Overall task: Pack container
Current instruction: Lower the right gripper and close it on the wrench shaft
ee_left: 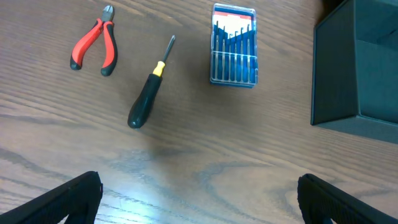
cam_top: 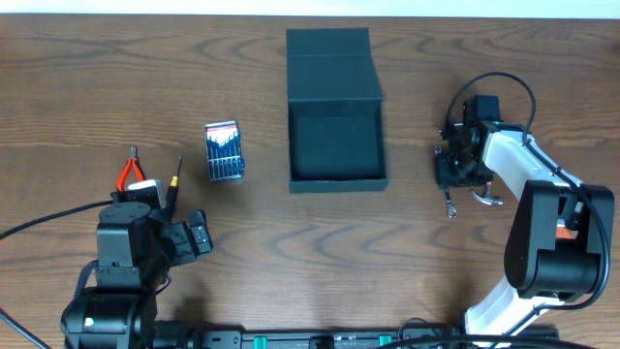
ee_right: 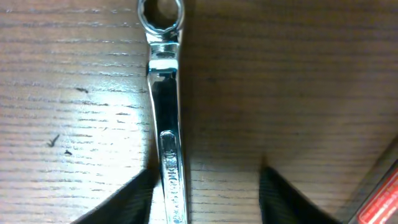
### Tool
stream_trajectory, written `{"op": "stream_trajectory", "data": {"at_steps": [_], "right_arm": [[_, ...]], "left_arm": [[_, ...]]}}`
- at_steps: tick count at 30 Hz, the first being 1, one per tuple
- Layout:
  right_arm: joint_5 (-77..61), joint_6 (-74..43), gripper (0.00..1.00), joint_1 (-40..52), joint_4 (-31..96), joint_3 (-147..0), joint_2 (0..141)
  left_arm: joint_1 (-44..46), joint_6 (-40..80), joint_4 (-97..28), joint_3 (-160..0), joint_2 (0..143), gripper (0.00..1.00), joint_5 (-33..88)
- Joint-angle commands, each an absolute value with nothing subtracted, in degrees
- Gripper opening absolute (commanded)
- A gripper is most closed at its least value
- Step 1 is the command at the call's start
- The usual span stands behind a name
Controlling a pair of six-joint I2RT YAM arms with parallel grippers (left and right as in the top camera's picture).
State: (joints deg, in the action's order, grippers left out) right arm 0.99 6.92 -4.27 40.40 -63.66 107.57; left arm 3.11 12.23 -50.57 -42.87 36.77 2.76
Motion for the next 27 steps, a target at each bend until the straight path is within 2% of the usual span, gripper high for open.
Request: {"op": "stream_trajectory", "data": {"at_steps": [1, 3, 6, 9, 27], "right_arm": [[1.5, 6.2, 0.27, -4.0, 40.9, -60.8, 110.8], [1.5, 6.2, 0.24, -4.0, 40.9, -60.8, 110.8], [1.5, 5.8, 0.1, -4.0, 40.9, -60.8, 110.8], [1.5, 5.6, 0.02, -4.0, 40.9, -60.8, 110.8], [0.9, 5.0, 0.01, -4.0, 40.6, -61.3, 110.8]], "left_arm": [[3.3, 12.8, -50.5, -44.0, 37.0, 0.99, 2.1], [3.3, 12.8, -50.5, -44.0, 37.0, 0.99, 2.1], [3.3, 12.8, -50.5, -44.0, 37.0, 0.99, 2.1], [3.3, 12.8, -50.5, -44.0, 37.0, 0.98, 2.1], [3.3, 12.8, -50.5, -44.0, 37.0, 0.99, 2.1]]}}
